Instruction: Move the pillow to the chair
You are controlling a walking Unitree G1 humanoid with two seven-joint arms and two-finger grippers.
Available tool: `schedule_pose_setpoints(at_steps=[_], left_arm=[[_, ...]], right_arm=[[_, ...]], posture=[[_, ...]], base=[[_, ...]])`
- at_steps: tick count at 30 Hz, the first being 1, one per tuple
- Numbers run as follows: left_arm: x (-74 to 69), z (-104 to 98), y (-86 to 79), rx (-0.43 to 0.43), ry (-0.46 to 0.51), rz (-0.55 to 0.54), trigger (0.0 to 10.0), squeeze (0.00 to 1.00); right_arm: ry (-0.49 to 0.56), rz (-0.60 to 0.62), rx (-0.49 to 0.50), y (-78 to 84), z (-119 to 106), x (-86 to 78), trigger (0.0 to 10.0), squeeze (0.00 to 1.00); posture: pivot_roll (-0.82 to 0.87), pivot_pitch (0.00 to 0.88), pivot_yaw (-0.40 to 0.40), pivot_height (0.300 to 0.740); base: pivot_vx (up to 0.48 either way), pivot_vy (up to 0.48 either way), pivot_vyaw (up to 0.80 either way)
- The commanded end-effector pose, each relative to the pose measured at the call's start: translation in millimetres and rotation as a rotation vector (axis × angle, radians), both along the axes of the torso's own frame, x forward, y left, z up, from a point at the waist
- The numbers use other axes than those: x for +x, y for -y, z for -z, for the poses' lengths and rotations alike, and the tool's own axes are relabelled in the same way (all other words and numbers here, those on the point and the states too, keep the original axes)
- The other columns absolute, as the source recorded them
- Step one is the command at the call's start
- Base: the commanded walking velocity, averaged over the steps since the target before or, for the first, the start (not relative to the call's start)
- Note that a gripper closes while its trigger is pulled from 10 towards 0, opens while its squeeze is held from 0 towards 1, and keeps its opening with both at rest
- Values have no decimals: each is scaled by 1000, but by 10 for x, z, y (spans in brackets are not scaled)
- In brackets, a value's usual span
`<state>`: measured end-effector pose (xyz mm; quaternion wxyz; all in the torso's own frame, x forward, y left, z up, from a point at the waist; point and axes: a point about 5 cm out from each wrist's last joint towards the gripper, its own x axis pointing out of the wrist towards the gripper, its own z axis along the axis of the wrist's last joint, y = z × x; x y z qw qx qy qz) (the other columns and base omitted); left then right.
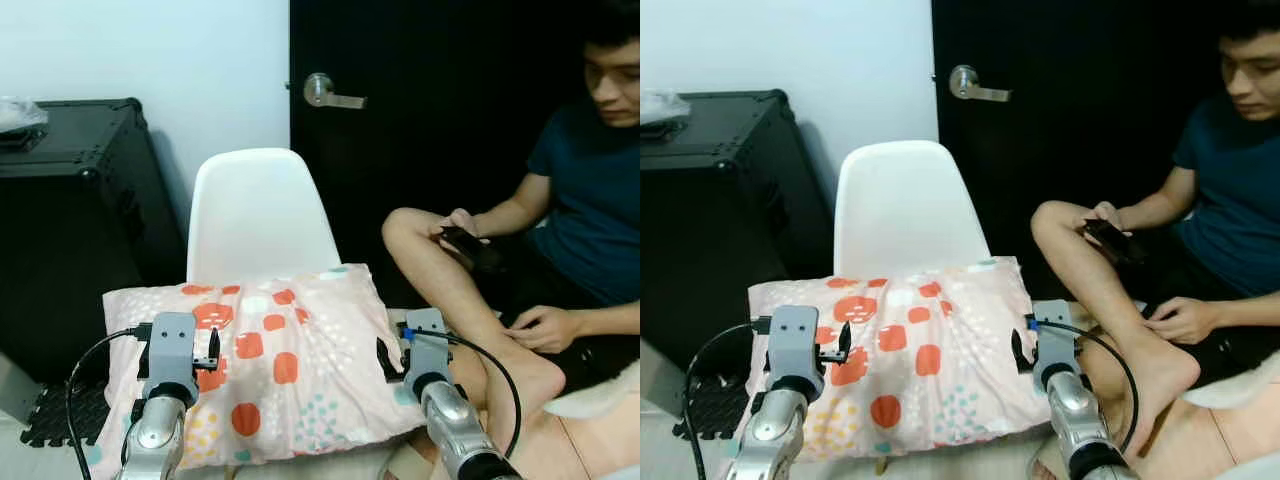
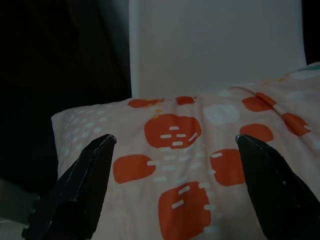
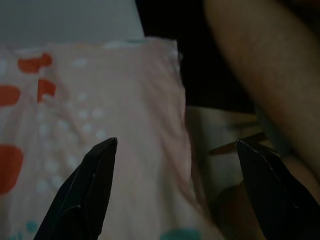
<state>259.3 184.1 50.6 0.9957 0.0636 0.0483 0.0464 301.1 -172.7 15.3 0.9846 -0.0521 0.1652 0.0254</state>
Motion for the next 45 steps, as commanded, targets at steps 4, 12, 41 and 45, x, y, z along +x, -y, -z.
schedule_pose_setpoints(at_steps=[4, 12, 41, 45], left_arm=[[-23, -34, -113, 33, -2, -10, 10000, 0], [-108, -81, -153, 66, 6, -4, 10000, 0], [-141, -305, -265, 105, 33, 10, 10000, 0], [-136, -310, -274, 106, 30, 10, 10000, 0]], right_arm=[[-33, 39, -42, -11, -50, 112, 10000, 0], [-113, 153, 12, 127, -33, 144, 10000, 0], [-240, 511, -71, 1126, -51, -110, 10000, 0], [-263, 541, -84, 1207, -3, -201, 10000, 0]], posture=[[100, 85, -7, 740], [130, 147, -25, 740], [153, 181, -2, 740], [153, 180, -1, 740]], base=[[0, 0, 0], [0, 0, 0], [0, 0, 0], [0, 0, 0]])
